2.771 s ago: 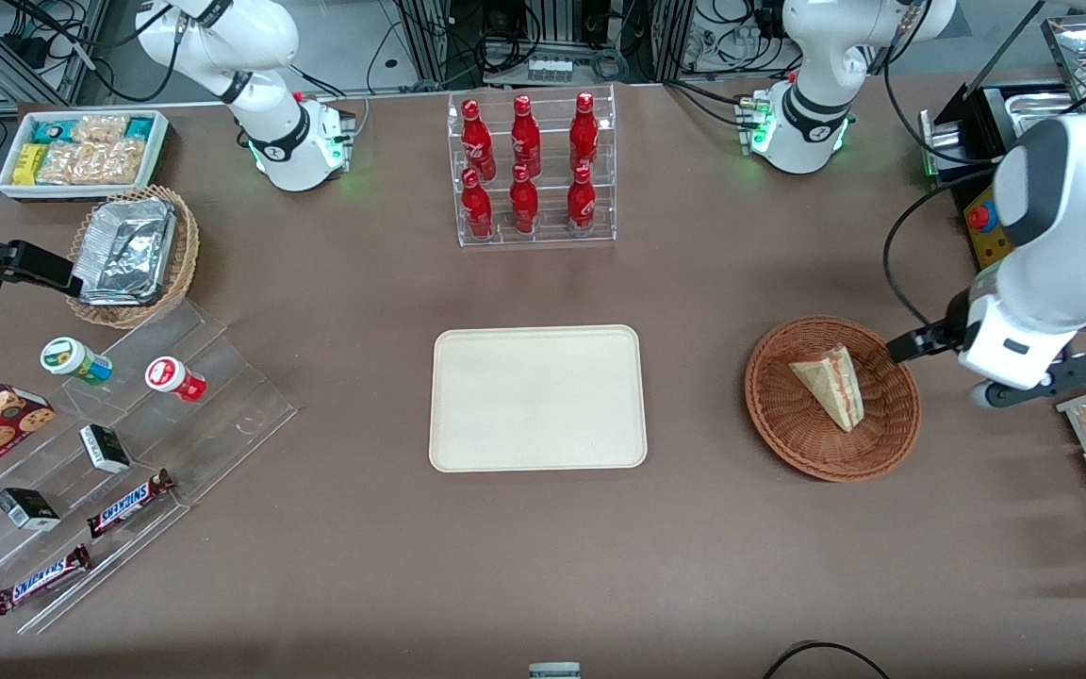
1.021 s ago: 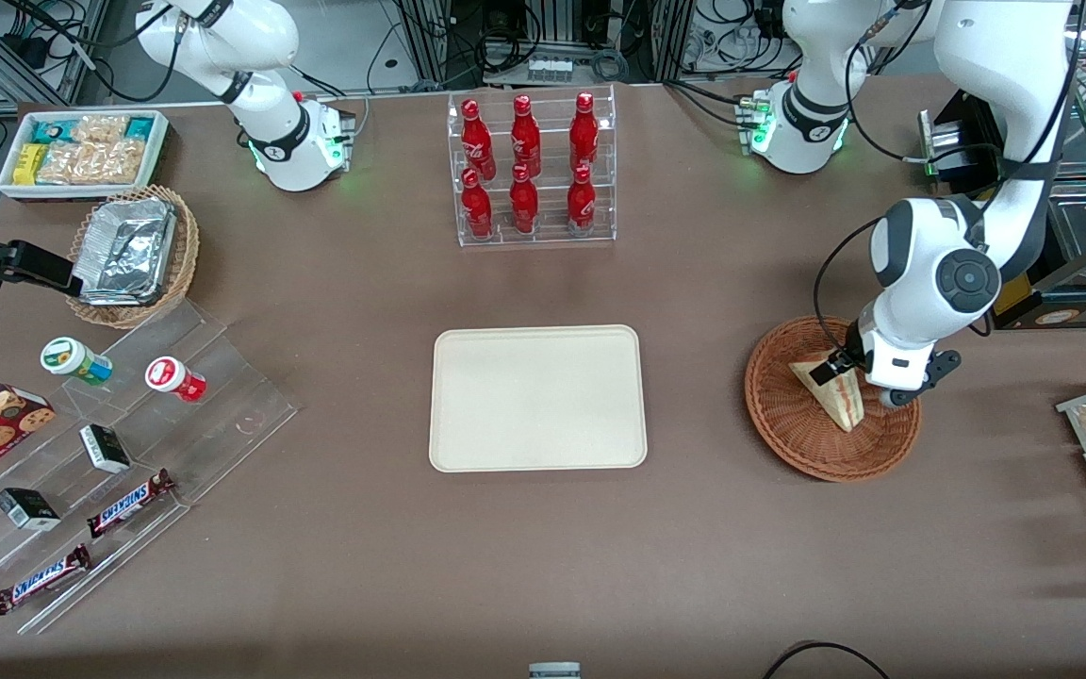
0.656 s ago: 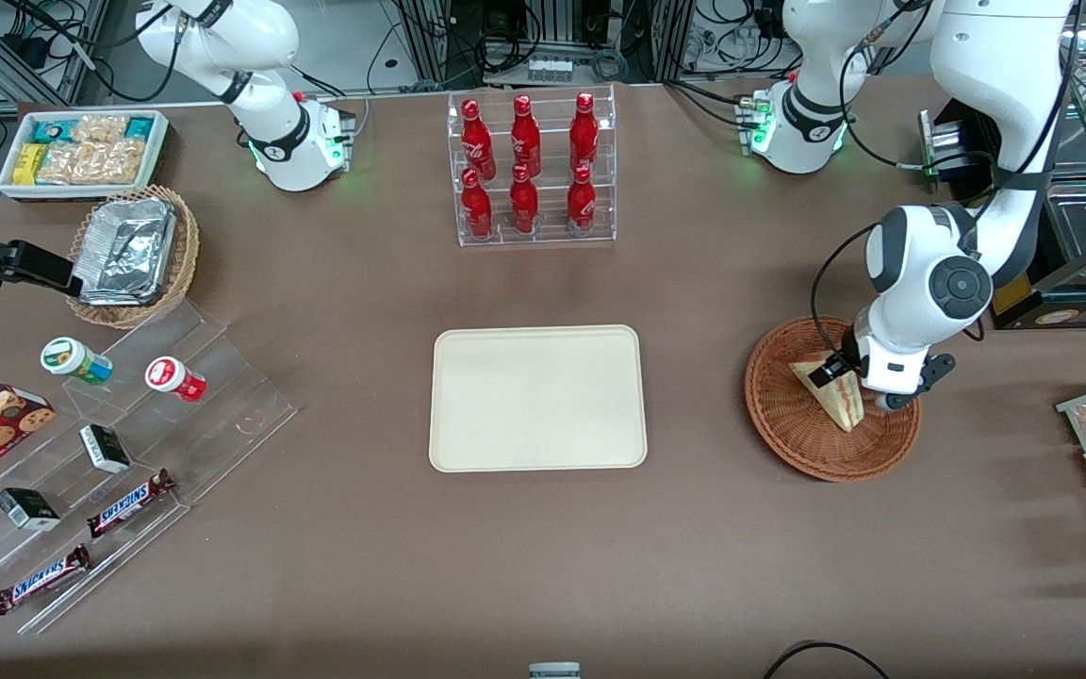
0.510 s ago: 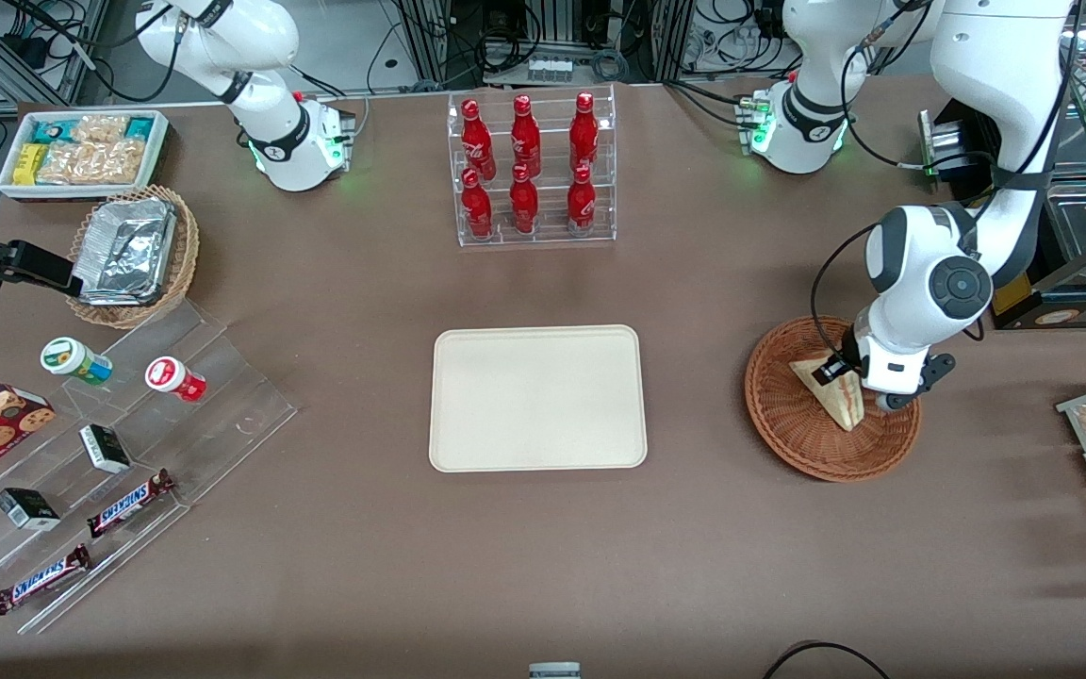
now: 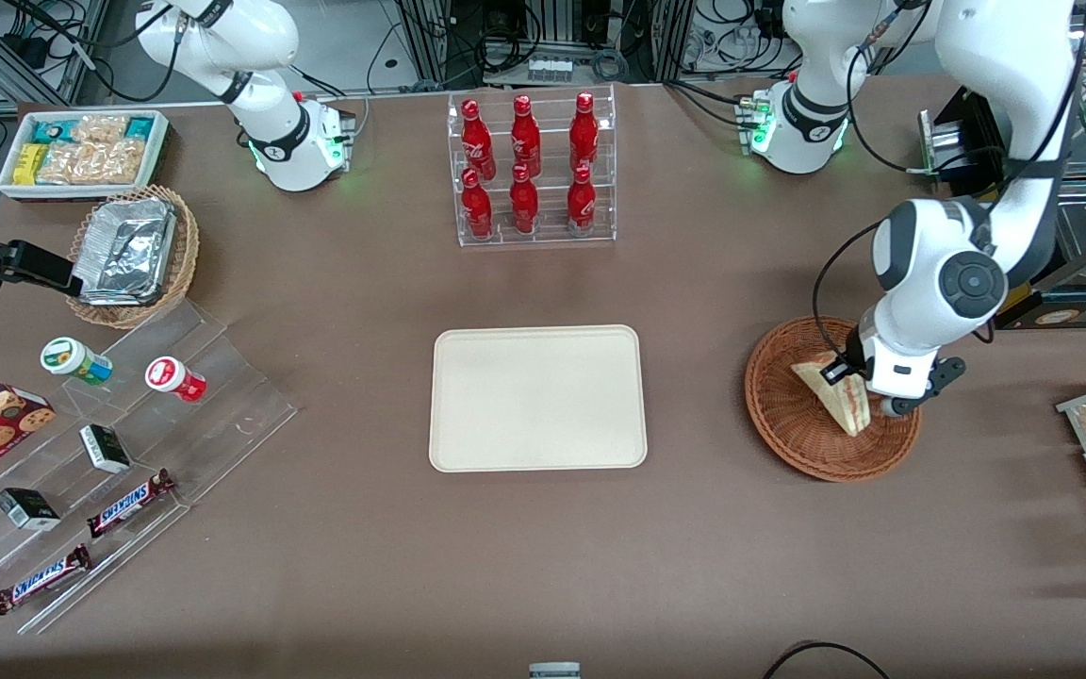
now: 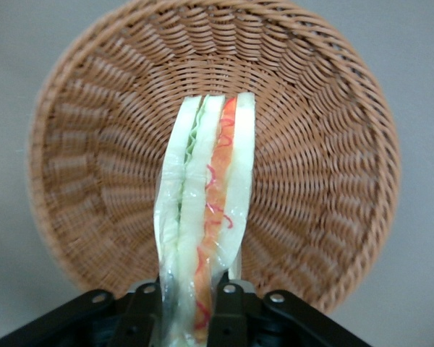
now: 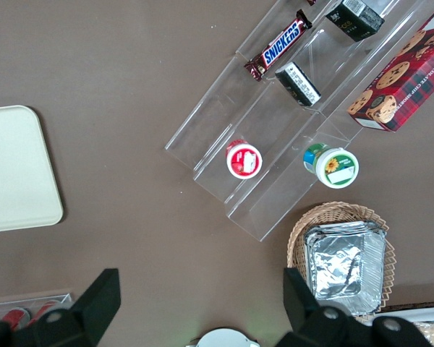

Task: Place sandwich from basket to tray
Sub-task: 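Lift the sandwich and carry it over the cream tray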

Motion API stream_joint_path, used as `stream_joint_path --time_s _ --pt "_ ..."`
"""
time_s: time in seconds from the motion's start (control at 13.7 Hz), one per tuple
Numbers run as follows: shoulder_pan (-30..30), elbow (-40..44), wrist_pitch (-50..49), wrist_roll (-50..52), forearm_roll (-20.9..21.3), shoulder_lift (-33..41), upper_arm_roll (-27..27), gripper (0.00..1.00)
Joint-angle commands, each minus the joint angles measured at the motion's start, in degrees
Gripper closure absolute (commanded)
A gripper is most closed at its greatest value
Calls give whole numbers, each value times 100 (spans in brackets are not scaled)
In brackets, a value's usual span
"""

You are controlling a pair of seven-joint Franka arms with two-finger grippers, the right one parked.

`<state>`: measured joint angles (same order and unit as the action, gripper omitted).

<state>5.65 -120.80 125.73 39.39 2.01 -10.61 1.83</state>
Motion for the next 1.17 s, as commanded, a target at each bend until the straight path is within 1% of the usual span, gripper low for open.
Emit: stream_joint_path --time_s 0.0,0.07,0.22,0.36,0.51,0.66,0.8,1.09 --pt "374 652 -1074 113 221 278 19 100" --pt "584 784 -1303 121 221 357 28 100" --pt "1189 996 -1472 148 238 411 19 100" --pt "1743 1250 -1482 323 239 332 28 100" --pt "2262 1496 -1473 324 221 96 28 100" --pt "2702 1865 -1429 218 204 -317 28 100" --pt "3107 2435 -1420 367 151 -879 28 100" --pt "3582 3586 -1368 745 124 -2082 28 100"
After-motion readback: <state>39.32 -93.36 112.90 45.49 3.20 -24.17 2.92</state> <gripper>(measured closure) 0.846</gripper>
